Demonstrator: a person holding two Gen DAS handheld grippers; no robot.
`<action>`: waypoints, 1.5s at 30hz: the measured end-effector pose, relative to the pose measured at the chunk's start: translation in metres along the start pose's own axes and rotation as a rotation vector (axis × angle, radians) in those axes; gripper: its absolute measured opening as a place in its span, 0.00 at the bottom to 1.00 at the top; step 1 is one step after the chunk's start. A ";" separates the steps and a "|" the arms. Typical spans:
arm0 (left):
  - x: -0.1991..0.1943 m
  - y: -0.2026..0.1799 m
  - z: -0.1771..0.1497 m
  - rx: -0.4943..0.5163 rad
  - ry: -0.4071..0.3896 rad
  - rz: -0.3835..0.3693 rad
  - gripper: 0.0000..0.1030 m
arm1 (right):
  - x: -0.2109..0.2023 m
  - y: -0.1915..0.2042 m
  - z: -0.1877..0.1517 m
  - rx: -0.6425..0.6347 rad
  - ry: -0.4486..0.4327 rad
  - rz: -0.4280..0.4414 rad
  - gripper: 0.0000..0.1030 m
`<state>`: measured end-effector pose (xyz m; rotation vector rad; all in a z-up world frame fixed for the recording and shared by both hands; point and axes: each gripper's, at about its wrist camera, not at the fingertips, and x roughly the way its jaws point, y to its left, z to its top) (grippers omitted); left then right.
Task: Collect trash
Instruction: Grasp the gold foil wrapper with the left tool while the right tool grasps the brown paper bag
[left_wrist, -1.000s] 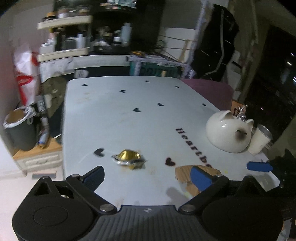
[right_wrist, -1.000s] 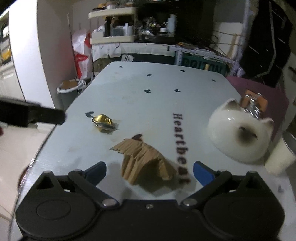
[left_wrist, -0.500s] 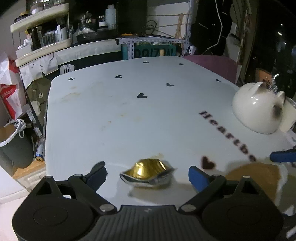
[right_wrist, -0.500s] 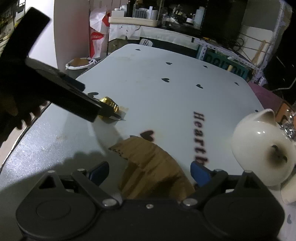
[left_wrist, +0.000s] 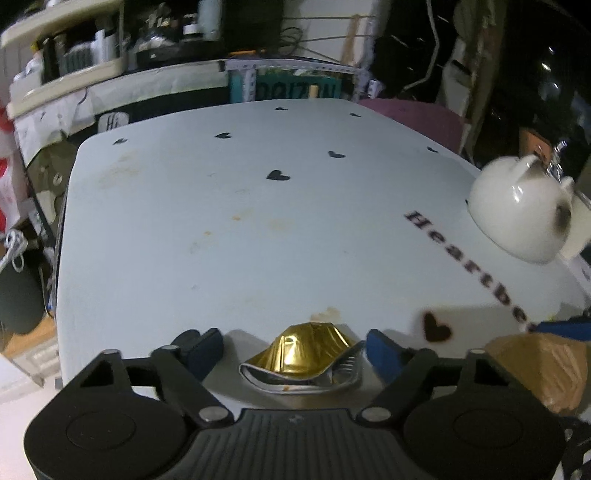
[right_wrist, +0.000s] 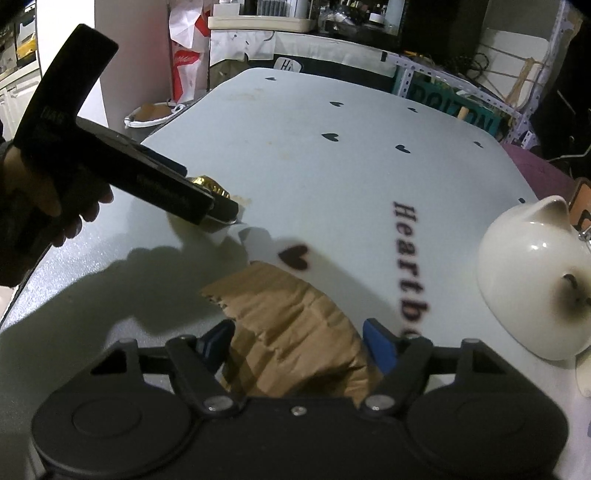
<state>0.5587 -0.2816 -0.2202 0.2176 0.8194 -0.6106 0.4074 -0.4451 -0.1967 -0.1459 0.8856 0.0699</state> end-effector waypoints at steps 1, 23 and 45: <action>-0.001 -0.001 0.000 -0.001 -0.002 -0.003 0.68 | -0.001 0.001 0.000 0.001 0.001 -0.003 0.72; -0.071 -0.033 -0.038 -0.122 0.085 -0.054 0.22 | -0.048 -0.005 -0.027 0.214 0.033 -0.035 0.58; -0.148 -0.094 -0.146 -0.261 0.200 -0.121 0.37 | -0.135 0.022 -0.095 0.310 0.095 -0.018 0.58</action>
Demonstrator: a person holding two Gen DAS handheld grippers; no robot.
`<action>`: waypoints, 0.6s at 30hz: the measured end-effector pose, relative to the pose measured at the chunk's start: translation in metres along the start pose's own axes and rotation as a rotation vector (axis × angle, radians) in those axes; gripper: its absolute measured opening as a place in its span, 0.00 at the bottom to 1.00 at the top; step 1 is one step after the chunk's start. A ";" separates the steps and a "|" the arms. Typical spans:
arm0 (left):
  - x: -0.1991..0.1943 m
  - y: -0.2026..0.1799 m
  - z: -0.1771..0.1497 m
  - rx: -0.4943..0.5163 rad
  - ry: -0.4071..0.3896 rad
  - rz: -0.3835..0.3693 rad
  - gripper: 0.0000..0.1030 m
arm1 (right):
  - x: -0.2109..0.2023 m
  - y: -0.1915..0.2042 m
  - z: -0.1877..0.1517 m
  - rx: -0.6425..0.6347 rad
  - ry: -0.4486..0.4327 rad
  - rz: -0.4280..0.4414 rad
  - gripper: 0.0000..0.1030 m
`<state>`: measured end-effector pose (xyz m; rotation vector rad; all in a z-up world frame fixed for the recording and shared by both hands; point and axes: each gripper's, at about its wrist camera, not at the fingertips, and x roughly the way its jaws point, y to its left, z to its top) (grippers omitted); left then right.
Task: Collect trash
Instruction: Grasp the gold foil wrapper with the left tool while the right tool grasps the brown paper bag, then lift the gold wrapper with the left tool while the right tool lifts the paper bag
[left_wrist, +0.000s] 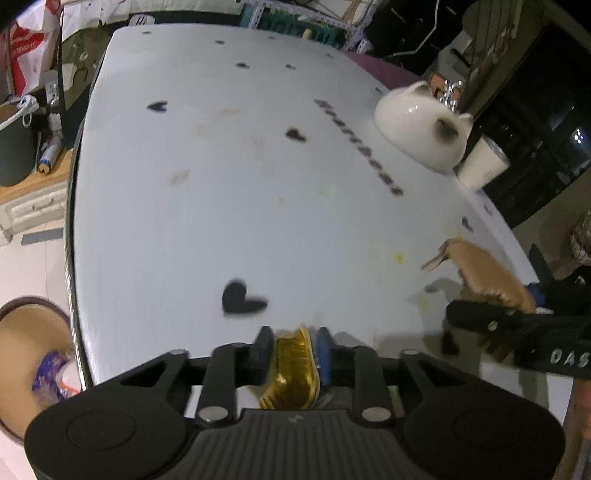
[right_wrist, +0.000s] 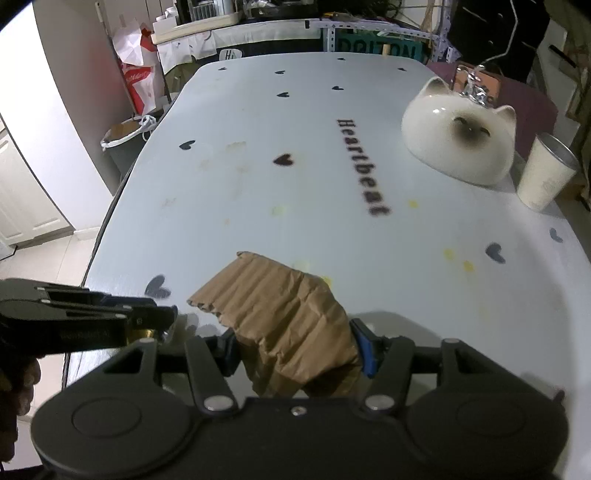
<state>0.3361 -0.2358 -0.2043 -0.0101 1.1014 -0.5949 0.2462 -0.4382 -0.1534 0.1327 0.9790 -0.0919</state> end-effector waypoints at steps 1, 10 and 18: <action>-0.002 0.001 -0.003 0.002 0.006 0.003 0.39 | -0.003 0.000 -0.003 0.003 0.000 0.000 0.58; -0.016 -0.004 -0.018 0.025 0.034 -0.004 0.42 | -0.016 -0.002 -0.016 0.027 -0.006 0.006 0.58; -0.001 -0.023 -0.015 0.156 0.050 0.003 0.42 | -0.024 -0.007 -0.024 0.037 -0.004 0.000 0.58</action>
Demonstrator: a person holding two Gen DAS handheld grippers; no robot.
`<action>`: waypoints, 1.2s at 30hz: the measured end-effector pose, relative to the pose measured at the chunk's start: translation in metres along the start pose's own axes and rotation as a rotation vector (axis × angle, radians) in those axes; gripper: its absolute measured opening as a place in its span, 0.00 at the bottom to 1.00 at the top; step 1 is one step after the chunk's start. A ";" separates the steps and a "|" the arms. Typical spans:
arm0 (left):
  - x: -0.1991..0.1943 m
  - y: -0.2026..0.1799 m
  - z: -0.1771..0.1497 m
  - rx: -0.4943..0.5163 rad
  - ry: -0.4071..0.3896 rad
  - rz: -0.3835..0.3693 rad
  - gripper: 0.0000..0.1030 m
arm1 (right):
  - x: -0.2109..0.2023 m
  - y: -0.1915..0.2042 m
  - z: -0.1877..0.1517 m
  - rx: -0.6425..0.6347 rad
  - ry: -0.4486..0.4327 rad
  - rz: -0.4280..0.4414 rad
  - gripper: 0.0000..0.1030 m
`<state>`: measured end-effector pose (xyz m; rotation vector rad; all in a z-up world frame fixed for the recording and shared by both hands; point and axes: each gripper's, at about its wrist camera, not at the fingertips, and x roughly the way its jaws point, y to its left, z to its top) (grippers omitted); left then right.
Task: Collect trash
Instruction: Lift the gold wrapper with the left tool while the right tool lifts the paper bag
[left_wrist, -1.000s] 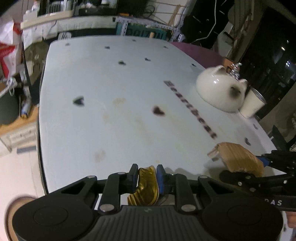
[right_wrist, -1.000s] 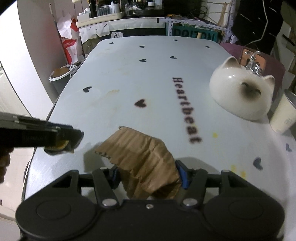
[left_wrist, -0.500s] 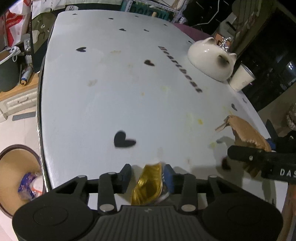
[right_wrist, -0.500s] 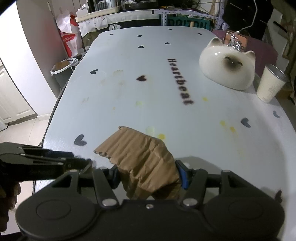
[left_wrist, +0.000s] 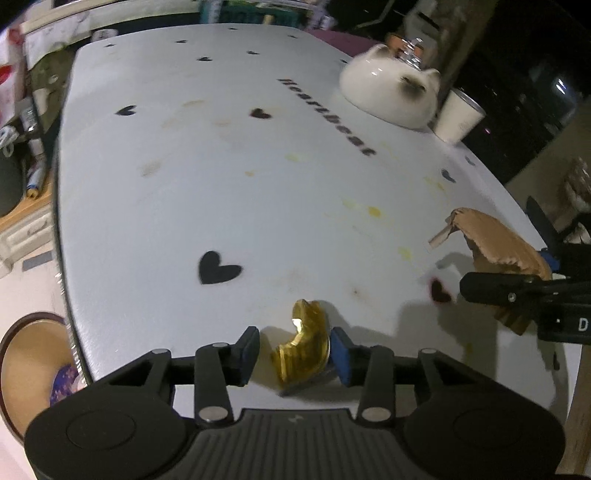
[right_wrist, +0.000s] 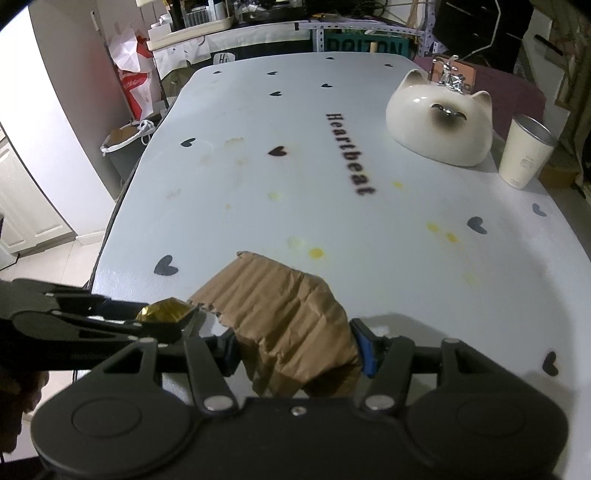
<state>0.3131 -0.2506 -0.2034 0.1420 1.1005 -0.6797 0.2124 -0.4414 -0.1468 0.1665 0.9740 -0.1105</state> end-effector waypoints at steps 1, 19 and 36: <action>0.002 -0.002 0.001 0.014 0.003 -0.003 0.42 | -0.001 -0.001 -0.001 0.003 0.001 -0.001 0.58; -0.025 -0.025 0.000 0.033 -0.042 0.039 0.24 | -0.017 -0.012 -0.015 0.049 -0.019 -0.012 0.58; -0.109 -0.054 -0.035 -0.122 -0.201 0.111 0.24 | -0.062 0.001 -0.028 -0.014 -0.107 0.032 0.58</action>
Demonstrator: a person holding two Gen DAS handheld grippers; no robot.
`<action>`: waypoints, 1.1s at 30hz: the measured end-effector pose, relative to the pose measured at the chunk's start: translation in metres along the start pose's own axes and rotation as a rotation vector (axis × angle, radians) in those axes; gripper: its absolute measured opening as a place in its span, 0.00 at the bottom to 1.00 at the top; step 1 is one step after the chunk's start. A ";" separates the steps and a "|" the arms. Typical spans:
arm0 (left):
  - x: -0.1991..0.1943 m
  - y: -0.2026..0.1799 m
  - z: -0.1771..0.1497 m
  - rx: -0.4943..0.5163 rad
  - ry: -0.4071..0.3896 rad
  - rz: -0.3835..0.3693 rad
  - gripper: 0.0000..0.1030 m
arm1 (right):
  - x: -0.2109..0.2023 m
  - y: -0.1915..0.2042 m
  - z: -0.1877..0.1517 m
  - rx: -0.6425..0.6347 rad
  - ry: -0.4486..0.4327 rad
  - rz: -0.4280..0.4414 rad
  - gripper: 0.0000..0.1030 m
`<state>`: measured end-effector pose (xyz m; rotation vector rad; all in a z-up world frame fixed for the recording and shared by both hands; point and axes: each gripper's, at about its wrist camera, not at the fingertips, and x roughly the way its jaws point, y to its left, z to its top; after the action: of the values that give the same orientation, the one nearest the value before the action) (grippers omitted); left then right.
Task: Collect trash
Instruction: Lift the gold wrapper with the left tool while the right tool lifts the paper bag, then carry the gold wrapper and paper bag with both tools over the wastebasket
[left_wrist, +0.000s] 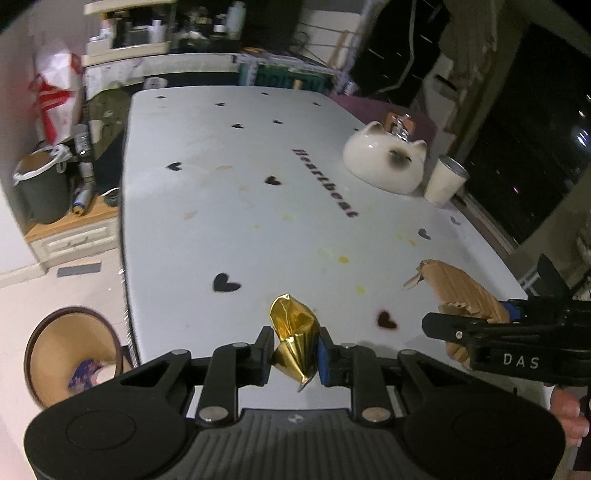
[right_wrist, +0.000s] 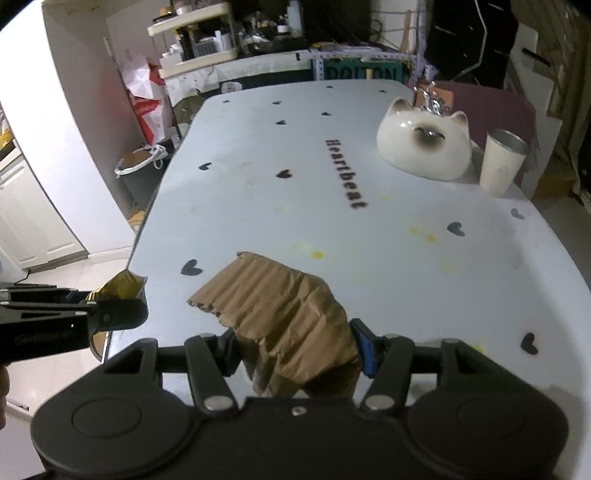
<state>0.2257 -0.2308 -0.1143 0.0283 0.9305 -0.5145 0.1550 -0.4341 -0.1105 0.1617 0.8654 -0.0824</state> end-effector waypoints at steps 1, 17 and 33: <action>-0.005 0.001 -0.003 -0.013 -0.006 0.009 0.24 | -0.003 0.002 -0.001 -0.011 -0.006 0.005 0.58; -0.065 0.038 -0.037 -0.185 -0.081 0.136 0.24 | -0.024 0.054 0.000 -0.138 -0.033 0.105 0.58; -0.092 0.175 -0.034 -0.205 -0.063 0.143 0.24 | 0.009 0.186 0.015 -0.131 -0.003 0.103 0.58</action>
<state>0.2314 -0.0307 -0.0977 -0.1058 0.9084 -0.2840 0.1979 -0.2531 -0.0881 0.0831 0.8553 0.0707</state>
